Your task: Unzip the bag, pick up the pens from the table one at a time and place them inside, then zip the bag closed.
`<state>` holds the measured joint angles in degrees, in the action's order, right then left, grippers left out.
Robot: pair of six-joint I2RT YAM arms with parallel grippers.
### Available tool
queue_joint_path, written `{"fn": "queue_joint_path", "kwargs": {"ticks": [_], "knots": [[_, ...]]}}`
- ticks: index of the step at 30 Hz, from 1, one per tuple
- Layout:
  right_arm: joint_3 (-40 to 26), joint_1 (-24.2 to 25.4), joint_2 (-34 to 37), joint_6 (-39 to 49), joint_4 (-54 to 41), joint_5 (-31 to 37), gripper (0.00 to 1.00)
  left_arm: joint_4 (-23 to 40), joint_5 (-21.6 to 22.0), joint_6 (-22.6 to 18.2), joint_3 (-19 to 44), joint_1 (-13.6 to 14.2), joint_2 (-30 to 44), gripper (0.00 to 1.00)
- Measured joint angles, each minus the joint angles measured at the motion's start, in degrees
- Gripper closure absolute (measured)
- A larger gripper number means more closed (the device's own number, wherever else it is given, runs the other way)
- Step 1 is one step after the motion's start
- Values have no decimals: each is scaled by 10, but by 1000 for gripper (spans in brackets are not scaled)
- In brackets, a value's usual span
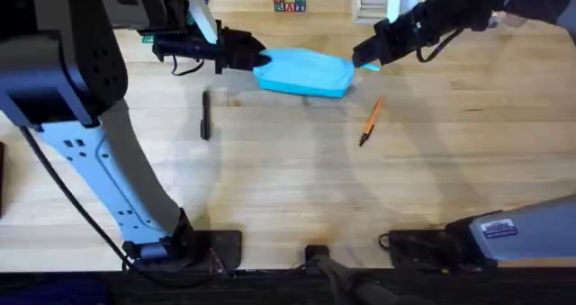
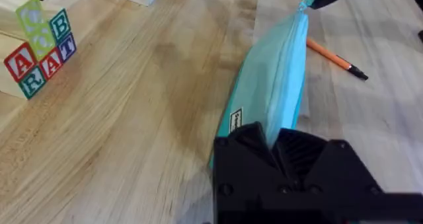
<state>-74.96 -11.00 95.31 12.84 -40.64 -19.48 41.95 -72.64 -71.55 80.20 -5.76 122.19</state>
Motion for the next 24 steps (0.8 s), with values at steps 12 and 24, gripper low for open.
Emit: {"fn": "queue_joint_path", "kwargs": {"ticks": [12, 24], "knots": [[-3, -36, 0, 0, 30, -9, 971, 0, 0, 0, 0, -2, 0, 959], [-4, -65, 0, -11, 76, -9, 971, 0, 1, 0, 0, -3, 0, 959]]}}
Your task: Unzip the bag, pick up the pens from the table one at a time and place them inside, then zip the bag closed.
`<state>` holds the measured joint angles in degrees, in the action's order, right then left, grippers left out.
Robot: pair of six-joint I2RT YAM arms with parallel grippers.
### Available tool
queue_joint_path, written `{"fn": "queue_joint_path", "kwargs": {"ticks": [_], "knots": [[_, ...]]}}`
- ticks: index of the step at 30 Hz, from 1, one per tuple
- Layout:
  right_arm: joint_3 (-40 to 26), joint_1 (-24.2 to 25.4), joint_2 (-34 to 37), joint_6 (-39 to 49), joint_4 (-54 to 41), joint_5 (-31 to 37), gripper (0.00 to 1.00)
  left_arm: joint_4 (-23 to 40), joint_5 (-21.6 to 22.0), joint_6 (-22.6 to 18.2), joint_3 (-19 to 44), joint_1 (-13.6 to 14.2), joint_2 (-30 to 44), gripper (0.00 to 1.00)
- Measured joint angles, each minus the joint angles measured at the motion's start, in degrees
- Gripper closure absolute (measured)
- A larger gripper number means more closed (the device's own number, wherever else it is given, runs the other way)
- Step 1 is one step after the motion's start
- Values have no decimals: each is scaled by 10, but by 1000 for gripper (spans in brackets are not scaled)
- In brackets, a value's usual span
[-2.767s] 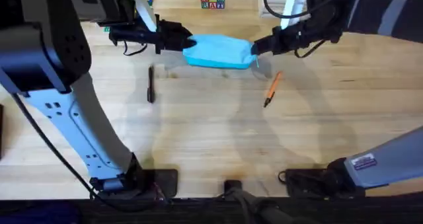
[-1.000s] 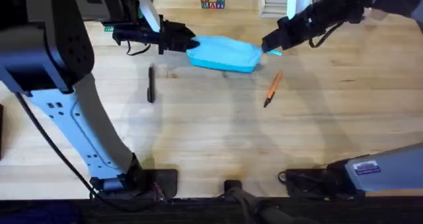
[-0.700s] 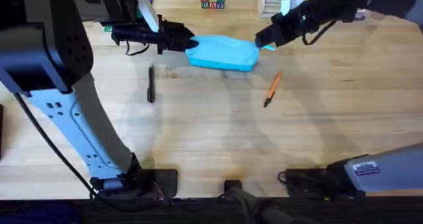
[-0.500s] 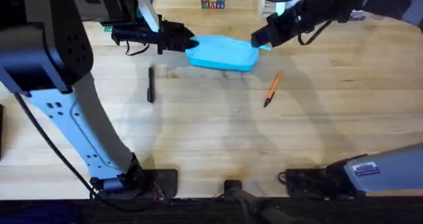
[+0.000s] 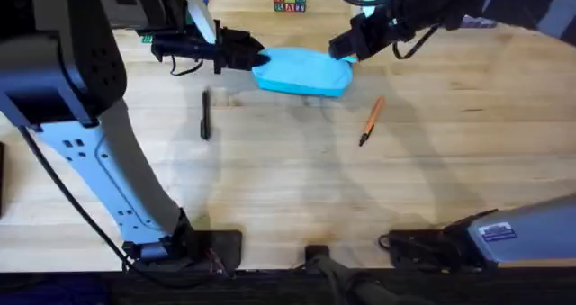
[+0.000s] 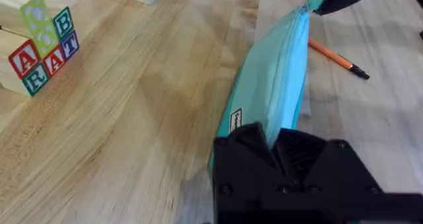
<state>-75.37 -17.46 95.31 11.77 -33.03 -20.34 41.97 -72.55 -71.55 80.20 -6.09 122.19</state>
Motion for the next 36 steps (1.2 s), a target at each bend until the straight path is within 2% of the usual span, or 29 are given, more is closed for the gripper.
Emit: {"fn": "queue_joint_path", "kwargs": {"ticks": [5, 36], "knots": [[0, -28, 0, -10, 18, 4, 971, -1, 2, 0, 0, -10, 0, 959], [0, -86, 43, -58, 134, 6, 972, -2, 3, 0, 0, -11, 0, 959]]}}
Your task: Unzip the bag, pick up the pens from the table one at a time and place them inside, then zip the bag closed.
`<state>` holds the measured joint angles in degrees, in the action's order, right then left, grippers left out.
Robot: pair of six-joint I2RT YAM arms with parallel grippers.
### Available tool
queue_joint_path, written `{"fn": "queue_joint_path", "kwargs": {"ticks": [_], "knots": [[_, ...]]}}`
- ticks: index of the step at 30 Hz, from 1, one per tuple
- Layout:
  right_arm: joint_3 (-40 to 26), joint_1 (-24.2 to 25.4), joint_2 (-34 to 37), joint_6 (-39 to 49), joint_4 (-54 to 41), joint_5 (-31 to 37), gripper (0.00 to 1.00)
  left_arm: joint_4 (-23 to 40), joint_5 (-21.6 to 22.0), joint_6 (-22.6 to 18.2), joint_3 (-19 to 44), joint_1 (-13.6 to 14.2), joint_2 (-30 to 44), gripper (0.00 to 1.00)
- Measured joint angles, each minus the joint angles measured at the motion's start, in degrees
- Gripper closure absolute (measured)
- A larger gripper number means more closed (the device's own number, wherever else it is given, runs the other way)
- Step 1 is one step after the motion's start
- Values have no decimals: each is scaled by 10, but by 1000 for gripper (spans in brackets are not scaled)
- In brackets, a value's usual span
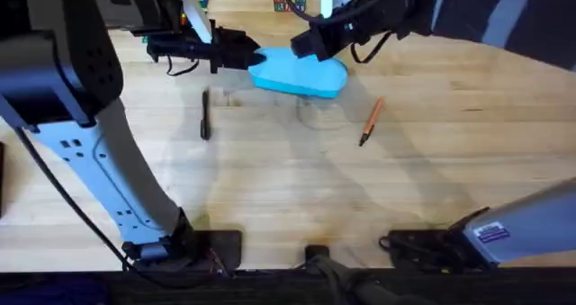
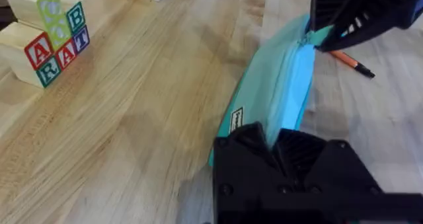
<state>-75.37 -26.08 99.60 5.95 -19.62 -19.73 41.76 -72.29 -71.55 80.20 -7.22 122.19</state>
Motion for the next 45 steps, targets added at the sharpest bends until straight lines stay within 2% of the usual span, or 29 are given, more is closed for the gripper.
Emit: {"fn": "queue_joint_path", "kwargs": {"ticks": [25, 34, 45], "knots": [[0, -36, 38, -56, 94, 0, 972, 0, 0, 0, 0, 0, 0, 959], [0, -62, 68, -78, 155, 0, 972, 0, 0, 0, 0, 0, 0, 959], [0, -65, 73, -108, 183, 0, 972, 0, -1, 0, 0, -1, 0, 959]]}}
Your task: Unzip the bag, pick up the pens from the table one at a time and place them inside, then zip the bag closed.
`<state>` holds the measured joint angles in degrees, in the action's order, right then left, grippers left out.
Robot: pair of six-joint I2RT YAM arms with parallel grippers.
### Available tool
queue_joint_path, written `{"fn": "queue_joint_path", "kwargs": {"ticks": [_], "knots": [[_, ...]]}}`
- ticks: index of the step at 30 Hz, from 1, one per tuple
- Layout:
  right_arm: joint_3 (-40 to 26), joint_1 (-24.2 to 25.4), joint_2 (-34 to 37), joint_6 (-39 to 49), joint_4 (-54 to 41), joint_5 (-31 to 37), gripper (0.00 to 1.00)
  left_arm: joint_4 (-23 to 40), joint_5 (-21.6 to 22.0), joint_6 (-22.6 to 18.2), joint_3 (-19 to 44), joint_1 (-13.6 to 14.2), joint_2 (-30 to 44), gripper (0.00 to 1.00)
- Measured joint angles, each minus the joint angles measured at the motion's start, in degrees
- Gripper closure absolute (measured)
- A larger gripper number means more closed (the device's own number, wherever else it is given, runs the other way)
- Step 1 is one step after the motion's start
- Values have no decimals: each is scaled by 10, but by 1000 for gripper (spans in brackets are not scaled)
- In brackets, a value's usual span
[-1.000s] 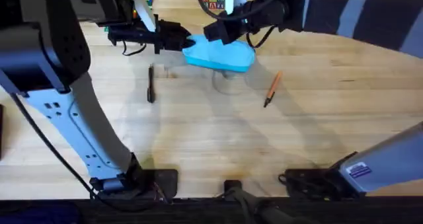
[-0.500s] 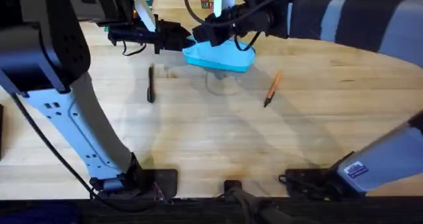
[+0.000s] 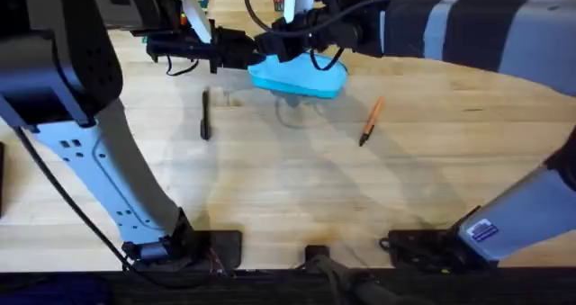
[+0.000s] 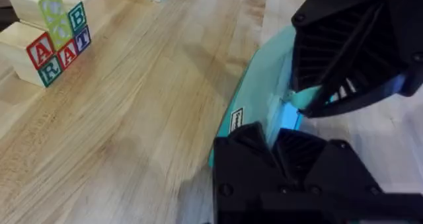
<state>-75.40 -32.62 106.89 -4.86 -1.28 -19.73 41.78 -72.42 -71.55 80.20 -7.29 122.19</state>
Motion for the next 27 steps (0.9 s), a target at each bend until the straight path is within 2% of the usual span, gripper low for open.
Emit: {"fn": "queue_joint_path", "kwargs": {"ticks": [27], "knots": [[0, -11, 2, -12, 0, 6, 972, 7, 0, 0, 0, 0, 0, 959]]}}
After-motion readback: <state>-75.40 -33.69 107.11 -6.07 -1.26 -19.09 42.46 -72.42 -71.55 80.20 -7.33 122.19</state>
